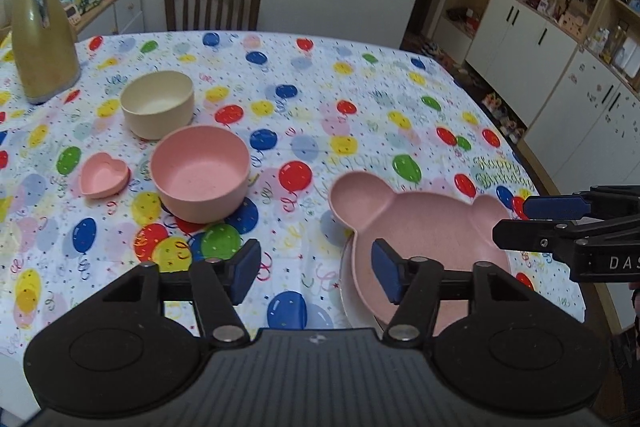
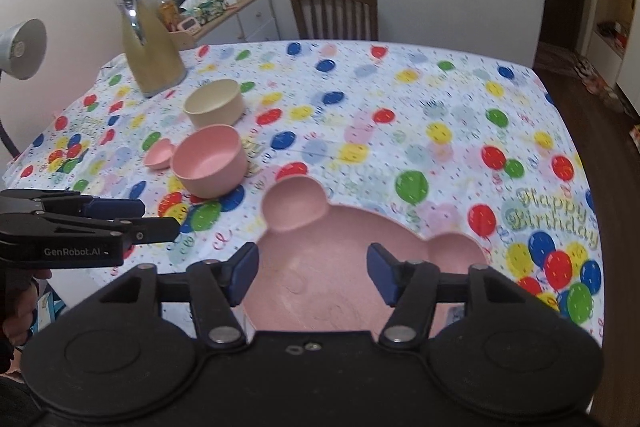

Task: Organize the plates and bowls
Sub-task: 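Lower the pink bear plate onto the white plates and open both grippers, then move both grippers to the rim of the pink bowl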

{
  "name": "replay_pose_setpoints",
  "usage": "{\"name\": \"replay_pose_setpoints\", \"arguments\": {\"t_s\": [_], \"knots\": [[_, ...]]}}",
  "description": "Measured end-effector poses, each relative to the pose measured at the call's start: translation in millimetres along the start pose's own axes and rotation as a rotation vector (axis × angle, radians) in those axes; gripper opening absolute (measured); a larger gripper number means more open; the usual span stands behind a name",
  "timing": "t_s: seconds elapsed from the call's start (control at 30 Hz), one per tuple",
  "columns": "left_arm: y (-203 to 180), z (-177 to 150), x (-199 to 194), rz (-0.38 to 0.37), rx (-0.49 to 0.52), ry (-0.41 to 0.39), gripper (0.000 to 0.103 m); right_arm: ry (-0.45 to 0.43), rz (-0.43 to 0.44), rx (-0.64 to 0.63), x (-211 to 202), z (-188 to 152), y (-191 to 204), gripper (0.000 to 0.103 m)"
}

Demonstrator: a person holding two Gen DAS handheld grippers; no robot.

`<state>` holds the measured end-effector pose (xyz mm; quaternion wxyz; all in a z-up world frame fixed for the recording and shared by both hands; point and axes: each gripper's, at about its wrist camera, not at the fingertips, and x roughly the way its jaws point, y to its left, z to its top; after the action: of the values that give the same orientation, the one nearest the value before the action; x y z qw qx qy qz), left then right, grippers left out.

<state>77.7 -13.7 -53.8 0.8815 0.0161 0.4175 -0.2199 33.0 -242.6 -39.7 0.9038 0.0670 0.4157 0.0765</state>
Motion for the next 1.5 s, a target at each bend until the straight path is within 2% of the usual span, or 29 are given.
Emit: {"name": "replay_pose_setpoints", "arguments": {"t_s": [0.1, 0.2, 0.37, 0.47, 0.53, 0.63, 0.73, 1.1, 1.3, 1.5], "knots": [[7.6, 2.1, -6.3, 0.014, -0.007, -0.016, 0.066, -0.015, 0.011, -0.020, 1.2, 8.1, 11.8, 0.067], [16.0, 5.3, -11.9, 0.032, -0.016, -0.035, 0.067, -0.030, 0.023, -0.034, 4.2, 16.5, 23.1, 0.076], [36.7, 12.2, -19.9, 0.054, -0.033, -0.085, 0.078, -0.049, 0.034, -0.060, 13.5, 31.4, 43.7, 0.091], [50.8, 19.8, -19.9, 0.067, -0.040, -0.103, 0.078, -0.090, 0.021, -0.072, 19.2, 41.2, 57.2, 0.101], [60.1, 24.7, -19.9, 0.078, -0.039, -0.119, 0.079, -0.129, 0.003, -0.069, 22.8, 47.3, 65.5, 0.103], [76.4, 33.5, -18.6, 0.092, -0.034, -0.146, 0.080, -0.156, -0.022, -0.053, 33.1, 57.4, 78.0, 0.103], [95.0, 42.8, -12.2, 0.089, -0.038, -0.147, 0.080, -0.147, -0.041, -0.040, 49.1, 66.7, 89.5, 0.103], [150.4, 65.7, 49.0, 0.071, 0.002, -0.072, 0.080, -0.075, -0.164, 0.025, 125.1, 83.5, 117.7, 0.099], [168.0, 69.7, 91.1, 0.045, 0.018, 0.002, 0.080, 0.007, -0.207, 0.066, 165.7, 86.9, 121.6, 0.088], [174.3, 69.4, 122.8, 0.024, 0.034, 0.067, 0.080, 0.082, -0.227, 0.115, 196.2, 86.3, 117.0, 0.070]]}}
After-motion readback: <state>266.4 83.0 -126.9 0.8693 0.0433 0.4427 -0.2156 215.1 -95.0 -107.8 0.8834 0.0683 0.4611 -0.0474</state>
